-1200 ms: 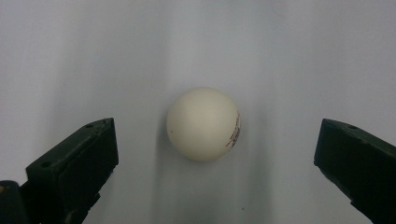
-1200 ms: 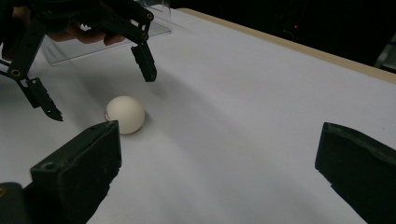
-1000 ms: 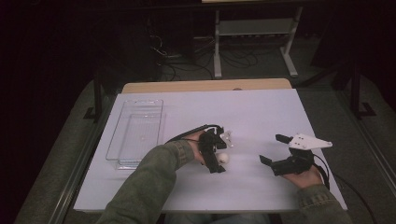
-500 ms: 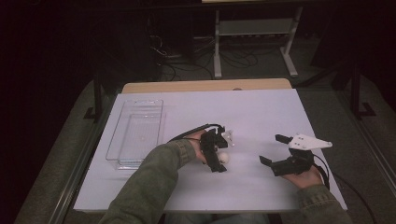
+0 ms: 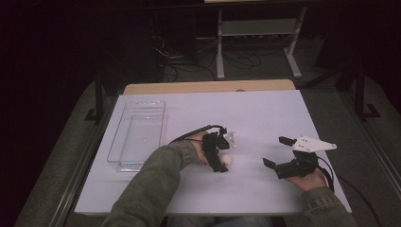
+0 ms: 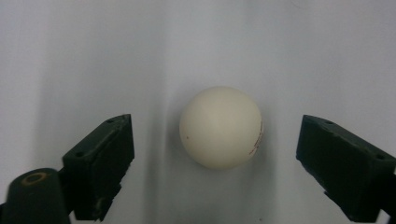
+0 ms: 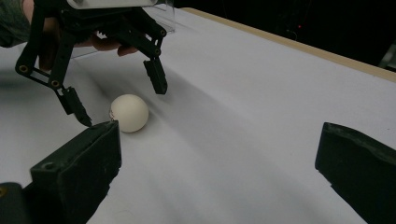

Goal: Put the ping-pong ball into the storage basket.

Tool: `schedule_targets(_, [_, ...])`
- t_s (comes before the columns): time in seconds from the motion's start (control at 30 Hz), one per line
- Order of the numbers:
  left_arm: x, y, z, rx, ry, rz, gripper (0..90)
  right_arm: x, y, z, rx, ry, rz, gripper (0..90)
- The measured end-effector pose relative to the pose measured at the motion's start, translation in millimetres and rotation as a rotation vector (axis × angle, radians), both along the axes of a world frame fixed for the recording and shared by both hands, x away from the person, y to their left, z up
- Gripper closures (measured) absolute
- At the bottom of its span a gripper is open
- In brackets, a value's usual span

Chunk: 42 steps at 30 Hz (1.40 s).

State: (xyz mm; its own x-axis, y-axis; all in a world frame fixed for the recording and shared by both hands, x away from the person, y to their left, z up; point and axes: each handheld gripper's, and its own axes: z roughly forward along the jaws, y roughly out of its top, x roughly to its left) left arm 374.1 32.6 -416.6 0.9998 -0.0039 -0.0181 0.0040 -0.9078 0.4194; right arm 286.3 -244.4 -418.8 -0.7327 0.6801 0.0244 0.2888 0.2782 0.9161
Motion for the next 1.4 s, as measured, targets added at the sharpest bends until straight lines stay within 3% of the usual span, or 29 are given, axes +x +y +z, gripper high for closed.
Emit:
schedule_targets(0.33, [-0.6, -0.9, -4.7, 0.014, -0.016, -0.021, 20.5, 0.3, -0.8, -0.4, 0.0, 0.002, -0.003, 0.0])
schedule_targets(0.67, [0.4, -0.5, -4.0, 0.002, 0.001, -0.03, 32.7, 0.8, -1.2, -1.0, -0.003, 0.003, -0.004, 0.0])
schedule_targets(0.93, [0.5, -2.4, -2.7, -0.015, -0.005, -0.031, 49.9, 1.0, -0.5, -1.4, -0.006, 0.007, -0.004, 0.0])
schedule_targets(1.2, [-2.1, -3.6, 2.8, -0.038, -0.011, -0.044, 50.6, 0.7, 0.2, -1.2, -0.009, 0.006, 0.001, 0.0])
schedule_targets(1.4, [-3.5, -4.8, 7.7, -0.032, -0.001, -0.053, 50.6, 0.4, -0.1, -0.9, -0.007, 0.005, 0.002, 0.0])
